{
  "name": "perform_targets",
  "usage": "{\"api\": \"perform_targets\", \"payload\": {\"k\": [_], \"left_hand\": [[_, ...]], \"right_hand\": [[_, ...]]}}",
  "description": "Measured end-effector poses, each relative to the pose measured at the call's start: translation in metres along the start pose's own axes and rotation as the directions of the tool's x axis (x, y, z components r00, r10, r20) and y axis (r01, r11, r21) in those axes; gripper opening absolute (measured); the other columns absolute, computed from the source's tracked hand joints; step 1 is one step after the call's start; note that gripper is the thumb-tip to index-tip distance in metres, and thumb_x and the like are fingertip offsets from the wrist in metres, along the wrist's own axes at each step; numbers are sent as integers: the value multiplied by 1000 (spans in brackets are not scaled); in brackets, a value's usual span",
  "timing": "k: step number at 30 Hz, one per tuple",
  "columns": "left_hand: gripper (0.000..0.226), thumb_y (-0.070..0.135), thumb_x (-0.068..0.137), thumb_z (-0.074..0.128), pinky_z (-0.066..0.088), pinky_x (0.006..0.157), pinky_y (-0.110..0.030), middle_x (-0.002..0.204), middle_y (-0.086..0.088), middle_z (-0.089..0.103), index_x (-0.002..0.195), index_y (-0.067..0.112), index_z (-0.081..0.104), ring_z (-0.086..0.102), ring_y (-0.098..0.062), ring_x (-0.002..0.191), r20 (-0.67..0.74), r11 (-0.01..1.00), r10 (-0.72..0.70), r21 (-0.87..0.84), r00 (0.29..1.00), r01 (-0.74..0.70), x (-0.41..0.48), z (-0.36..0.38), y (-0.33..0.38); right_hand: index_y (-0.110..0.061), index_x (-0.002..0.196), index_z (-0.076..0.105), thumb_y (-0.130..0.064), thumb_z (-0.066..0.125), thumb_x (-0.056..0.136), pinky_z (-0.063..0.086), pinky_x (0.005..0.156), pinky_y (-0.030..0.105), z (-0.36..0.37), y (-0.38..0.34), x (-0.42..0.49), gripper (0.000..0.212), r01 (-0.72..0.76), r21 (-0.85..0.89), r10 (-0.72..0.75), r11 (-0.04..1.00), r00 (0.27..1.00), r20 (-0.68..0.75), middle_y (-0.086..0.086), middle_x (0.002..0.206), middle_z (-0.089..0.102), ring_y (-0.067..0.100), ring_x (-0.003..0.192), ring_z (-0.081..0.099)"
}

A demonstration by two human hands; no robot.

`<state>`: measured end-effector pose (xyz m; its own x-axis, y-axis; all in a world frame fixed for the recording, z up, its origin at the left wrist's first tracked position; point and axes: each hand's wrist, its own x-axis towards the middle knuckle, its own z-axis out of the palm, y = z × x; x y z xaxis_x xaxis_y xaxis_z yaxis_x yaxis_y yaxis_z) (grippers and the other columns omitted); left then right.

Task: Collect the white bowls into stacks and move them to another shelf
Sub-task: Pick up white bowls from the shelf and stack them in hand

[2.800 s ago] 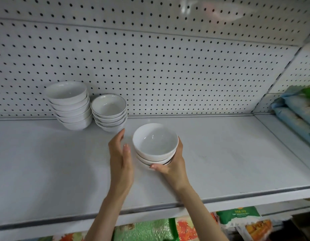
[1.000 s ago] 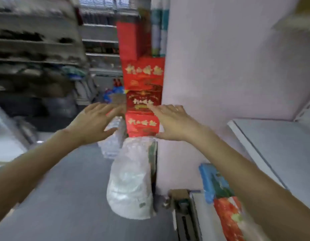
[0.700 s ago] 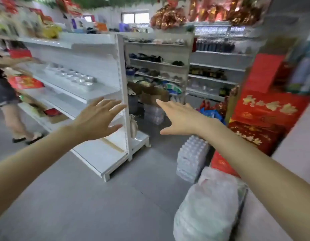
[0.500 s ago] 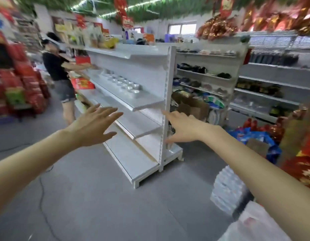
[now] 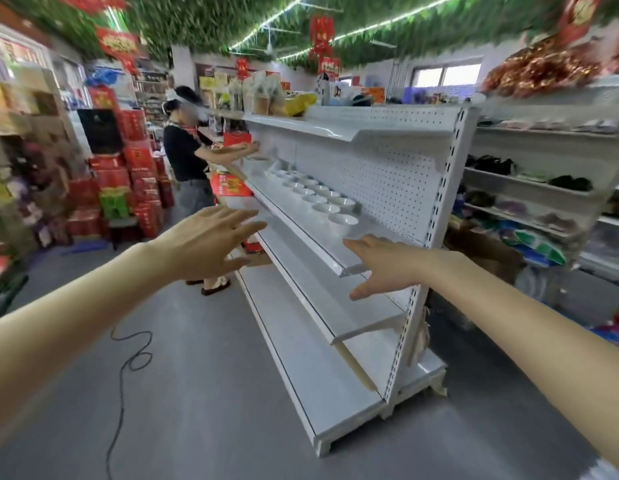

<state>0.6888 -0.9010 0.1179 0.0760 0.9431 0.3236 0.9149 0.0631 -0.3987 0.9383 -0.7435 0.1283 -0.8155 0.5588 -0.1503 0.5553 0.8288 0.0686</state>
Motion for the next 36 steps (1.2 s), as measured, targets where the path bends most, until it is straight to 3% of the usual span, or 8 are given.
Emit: {"api": "perform_targets", "payload": {"k": [6,13,17,23,26,30,33,36], "left_hand": [[72,52,88,59,33,111,-40,152,-6,38,149,23,34,45,-23,134,16,998,-51,-44,999,52,82,81,-84],[73,55,89,52,24,116,-37,156,-1,29,152,27,24,36,-20,140,30,973,-138,-181,990,141,145,190,-224],[75,53,89,54,22,116,-37,157,-4,28,152,25,25,36,-22,139,30,987,-66,-145,997,69,196,260,-308],[72,54,90,54,26,115,-39,156,-6,31,151,25,27,39,-25,138,54,984,43,-178,998,-32,272,340,-435],[73,56,90,51,25,115,-38,157,-5,28,151,26,23,36,-25,139,65,974,39,-226,997,-23,316,370,-487],[74,62,90,44,23,115,-40,156,-7,30,151,25,24,36,-25,140,36,957,114,-273,993,-100,371,425,-523],[83,69,82,20,19,116,-40,156,-7,30,152,25,24,35,-24,140,29,947,191,-269,981,-176,412,470,-539],[76,66,87,30,18,117,-40,157,-6,26,151,26,24,34,-24,141,-9,944,189,-272,982,-184,462,519,-565]], "right_hand": [[-19,154,-4,-54,63,85,19,118,43,-23,42,160,103,-28,-14,29,1000,997,71,6,162,2,26,148,9],[-24,154,0,-54,65,83,27,115,40,-31,17,351,101,68,48,-71,996,995,63,0,159,13,22,145,18],[-25,154,2,-54,64,83,29,114,40,-38,12,450,98,9,20,-11,1000,998,58,-1,158,15,21,145,18],[-23,154,-5,-55,61,86,19,118,36,-60,16,570,100,-148,34,141,988,977,161,0,162,3,21,148,8],[-23,154,-3,-60,60,83,17,119,38,-74,26,617,102,-193,28,186,981,971,153,0,162,3,20,148,8],[-22,154,0,-62,61,81,20,119,38,-83,45,679,104,-237,44,228,971,963,144,-1,162,4,19,148,10],[-21,154,-1,-56,62,84,21,118,37,-84,61,732,100,-275,52,262,960,950,171,0,161,8,21,148,11],[-25,154,-3,-59,62,82,20,118,40,-73,85,798,103,-280,78,265,957,950,162,-1,162,6,21,148,8]]}}
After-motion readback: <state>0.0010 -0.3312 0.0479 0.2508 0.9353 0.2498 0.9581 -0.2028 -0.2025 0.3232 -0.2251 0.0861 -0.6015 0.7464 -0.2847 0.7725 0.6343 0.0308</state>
